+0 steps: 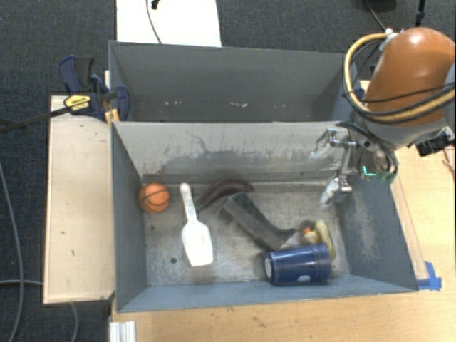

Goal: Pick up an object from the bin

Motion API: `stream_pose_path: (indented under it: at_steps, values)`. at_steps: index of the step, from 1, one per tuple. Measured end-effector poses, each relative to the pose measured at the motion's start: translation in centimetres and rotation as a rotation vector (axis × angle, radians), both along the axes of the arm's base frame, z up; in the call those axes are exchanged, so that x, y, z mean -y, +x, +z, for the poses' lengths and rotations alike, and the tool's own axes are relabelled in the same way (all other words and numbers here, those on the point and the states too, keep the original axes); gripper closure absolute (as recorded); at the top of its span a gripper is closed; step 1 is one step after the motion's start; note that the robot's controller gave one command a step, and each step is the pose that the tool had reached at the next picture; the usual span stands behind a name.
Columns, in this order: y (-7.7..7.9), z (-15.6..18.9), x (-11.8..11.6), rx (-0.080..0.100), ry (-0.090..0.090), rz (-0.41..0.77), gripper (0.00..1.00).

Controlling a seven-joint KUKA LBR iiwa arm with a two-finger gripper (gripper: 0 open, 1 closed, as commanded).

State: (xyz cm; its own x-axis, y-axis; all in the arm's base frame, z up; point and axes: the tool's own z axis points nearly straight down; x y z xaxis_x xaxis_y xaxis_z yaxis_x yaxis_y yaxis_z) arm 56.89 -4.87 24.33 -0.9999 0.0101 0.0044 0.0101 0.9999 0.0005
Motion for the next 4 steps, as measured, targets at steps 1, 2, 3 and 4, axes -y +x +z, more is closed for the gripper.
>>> stream_pose_path:
  at_steps: [1,2,3,4]
  values:
    - [0.1,0.5,0.0,0.009,-0.001,0.001,0.00]
    - [-3.3,-3.6,0.0,0.016,-0.002,0.160,0.00]
    - [-7.4,-7.6,-0.1,0.006,0.000,0.213,0.00]
    - [-9.1,-10.8,-1.8,0.005,0.000,0.248,0.00]
